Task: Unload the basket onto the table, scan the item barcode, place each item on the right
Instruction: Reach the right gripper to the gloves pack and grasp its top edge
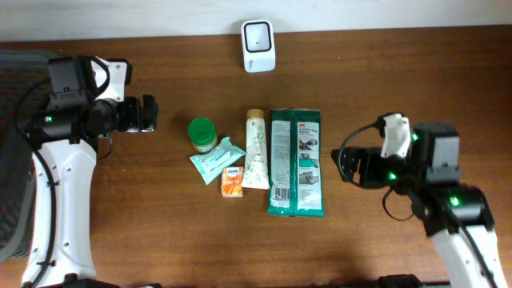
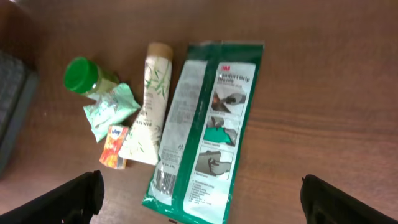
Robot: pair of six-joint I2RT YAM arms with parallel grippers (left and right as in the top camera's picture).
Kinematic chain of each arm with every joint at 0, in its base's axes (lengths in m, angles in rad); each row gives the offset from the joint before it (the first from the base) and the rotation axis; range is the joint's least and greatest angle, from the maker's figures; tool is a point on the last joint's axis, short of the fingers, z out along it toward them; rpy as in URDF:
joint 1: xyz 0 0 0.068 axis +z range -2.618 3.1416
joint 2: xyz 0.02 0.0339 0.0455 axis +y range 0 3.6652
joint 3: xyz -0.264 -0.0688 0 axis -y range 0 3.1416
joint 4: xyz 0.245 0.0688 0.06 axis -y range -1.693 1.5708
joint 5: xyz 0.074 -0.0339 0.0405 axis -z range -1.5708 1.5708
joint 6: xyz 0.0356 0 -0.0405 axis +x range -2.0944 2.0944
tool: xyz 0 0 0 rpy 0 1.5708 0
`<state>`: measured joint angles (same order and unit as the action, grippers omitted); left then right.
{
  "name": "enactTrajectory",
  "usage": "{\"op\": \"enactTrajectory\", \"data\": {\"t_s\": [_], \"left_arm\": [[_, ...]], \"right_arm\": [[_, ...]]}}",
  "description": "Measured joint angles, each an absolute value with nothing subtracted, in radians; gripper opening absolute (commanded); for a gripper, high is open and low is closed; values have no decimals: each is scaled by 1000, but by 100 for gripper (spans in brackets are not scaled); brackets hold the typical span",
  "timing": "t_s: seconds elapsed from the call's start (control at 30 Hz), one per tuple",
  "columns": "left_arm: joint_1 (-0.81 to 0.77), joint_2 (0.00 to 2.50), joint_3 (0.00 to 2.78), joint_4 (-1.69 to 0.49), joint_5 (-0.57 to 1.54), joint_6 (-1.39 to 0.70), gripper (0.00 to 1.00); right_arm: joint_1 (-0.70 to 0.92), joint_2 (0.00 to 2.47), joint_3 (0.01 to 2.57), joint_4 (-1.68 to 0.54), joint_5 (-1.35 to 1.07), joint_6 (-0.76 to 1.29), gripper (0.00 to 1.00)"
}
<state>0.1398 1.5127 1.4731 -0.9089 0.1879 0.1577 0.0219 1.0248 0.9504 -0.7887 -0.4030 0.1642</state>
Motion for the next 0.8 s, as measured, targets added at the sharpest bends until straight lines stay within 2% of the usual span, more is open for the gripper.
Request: {"op": "enactTrajectory", "data": {"t_s": [0.1, 0.27, 0.4, 0.5, 0.53, 0.6, 0.63, 0.67, 0.8], "left_arm": [[140, 1513, 1473, -910, 188, 158, 99], [140, 1513, 1473, -909, 188, 158, 99], [140, 1513, 1473, -909, 188, 158, 99], [140, 1513, 1473, -909, 188, 158, 99], [140, 1513, 1473, -909, 188, 158, 99], [140, 1513, 1473, -909, 188, 158, 99], [140, 1513, 1473, -908, 188, 158, 99], [140, 1513, 1473, -909, 188, 158, 99], [140, 1513, 1473, -909, 188, 158, 99]], "right_arm": [[22, 1326, 1060, -892, -442, 165, 98], [22, 1623, 1064, -900, -454, 149, 99], [27, 1766, 1063, -849, -530, 123, 87], [108, 1845, 1065, -736, -584, 195, 80], [136, 1855, 1067, -670, -596, 254, 75], [162, 1877, 1077, -610, -609, 339, 54], [164, 1893, 1077, -580, -619, 378, 23], [165, 1907, 1079, -569, -631, 411, 4], [166, 1947, 1084, -570, -630, 446, 4]]}}
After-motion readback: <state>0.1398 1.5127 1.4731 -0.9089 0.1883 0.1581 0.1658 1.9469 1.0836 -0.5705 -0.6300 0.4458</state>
